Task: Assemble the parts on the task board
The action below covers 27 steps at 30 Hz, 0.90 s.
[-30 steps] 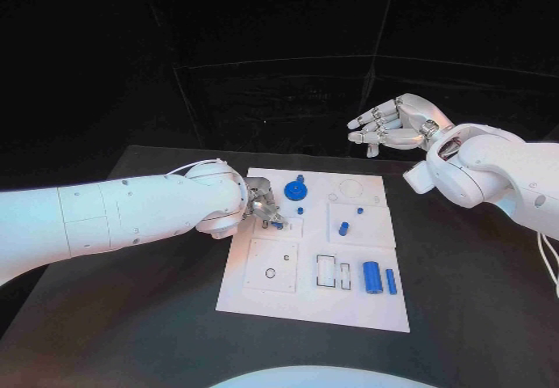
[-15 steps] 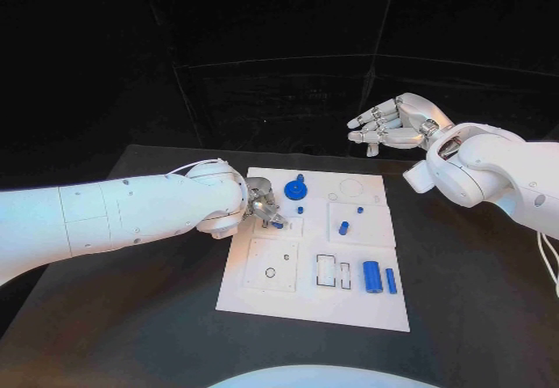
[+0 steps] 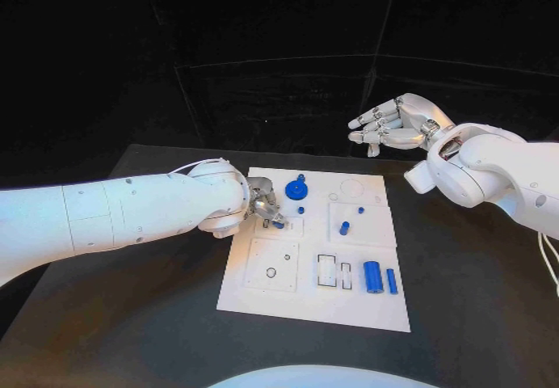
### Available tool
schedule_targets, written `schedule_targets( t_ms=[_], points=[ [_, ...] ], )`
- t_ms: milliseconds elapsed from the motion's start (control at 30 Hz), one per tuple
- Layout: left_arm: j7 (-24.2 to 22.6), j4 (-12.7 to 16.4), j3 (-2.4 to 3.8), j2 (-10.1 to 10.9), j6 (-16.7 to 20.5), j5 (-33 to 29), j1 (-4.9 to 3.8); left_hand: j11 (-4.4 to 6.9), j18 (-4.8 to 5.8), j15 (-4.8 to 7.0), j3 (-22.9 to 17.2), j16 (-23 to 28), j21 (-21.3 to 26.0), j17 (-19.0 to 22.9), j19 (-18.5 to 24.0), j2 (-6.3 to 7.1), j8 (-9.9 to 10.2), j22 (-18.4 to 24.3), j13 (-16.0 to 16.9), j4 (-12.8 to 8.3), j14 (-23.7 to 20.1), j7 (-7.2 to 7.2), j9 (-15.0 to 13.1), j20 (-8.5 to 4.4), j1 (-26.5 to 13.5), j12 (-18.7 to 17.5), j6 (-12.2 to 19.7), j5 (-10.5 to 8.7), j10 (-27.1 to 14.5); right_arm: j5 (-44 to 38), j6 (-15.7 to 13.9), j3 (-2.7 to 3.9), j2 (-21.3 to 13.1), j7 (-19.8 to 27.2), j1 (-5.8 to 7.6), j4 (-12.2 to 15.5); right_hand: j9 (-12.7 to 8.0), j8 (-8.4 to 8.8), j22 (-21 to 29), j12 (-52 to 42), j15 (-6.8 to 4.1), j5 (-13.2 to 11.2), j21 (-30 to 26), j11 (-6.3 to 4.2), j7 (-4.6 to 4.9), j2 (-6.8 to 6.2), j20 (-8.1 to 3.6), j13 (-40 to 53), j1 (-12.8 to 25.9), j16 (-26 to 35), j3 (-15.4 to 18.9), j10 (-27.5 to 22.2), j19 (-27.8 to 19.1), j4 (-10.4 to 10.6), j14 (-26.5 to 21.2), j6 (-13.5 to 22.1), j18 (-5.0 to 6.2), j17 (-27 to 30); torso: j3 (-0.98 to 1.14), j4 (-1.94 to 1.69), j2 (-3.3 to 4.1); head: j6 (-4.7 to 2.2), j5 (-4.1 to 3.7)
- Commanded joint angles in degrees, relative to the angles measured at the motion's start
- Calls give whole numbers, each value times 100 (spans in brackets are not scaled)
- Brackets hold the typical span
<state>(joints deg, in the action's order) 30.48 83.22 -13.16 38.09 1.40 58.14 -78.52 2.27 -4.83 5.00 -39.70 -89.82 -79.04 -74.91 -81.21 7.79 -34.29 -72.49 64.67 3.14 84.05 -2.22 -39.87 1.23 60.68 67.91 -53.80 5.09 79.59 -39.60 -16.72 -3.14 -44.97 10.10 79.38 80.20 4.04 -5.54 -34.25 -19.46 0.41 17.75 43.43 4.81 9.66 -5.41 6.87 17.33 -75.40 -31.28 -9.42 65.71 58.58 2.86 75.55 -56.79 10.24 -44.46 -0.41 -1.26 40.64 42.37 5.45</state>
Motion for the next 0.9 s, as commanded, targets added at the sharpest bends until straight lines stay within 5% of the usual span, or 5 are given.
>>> schedule_targets(
  t_ms=[33,900],
  points=[
    [23,-7,-9,-24,-129,8,6,32,94,46,-168,-18,-49,-1509,-43,-20,-33,-35,44,-210,595,94,16,-13,-171,67,-177,35,59,-29,29,4,9,-9,11,-1,2,-21,-10,-1,15,28,-29,-5,-13,16,-6,-13,-83,27,-43,-41,-20,-17,27,42,21,18,3,0,-1,11,3],
    [45,-76,-7,-92,-93,-81,-9,86,117,95,474,-18,-102,-1509,-106,34,-59,-150,199,150,595,158,50,-67,-665,223,-388,29,151,-44,54,3,32,-43,11,-27,4,-26,-14,-6,13,30,-31,-5,-11,24,-7,-22,-117,26,-63,-37,-18,-32,30,40,22,32,-3,1,2,26,-19]
  ],
)
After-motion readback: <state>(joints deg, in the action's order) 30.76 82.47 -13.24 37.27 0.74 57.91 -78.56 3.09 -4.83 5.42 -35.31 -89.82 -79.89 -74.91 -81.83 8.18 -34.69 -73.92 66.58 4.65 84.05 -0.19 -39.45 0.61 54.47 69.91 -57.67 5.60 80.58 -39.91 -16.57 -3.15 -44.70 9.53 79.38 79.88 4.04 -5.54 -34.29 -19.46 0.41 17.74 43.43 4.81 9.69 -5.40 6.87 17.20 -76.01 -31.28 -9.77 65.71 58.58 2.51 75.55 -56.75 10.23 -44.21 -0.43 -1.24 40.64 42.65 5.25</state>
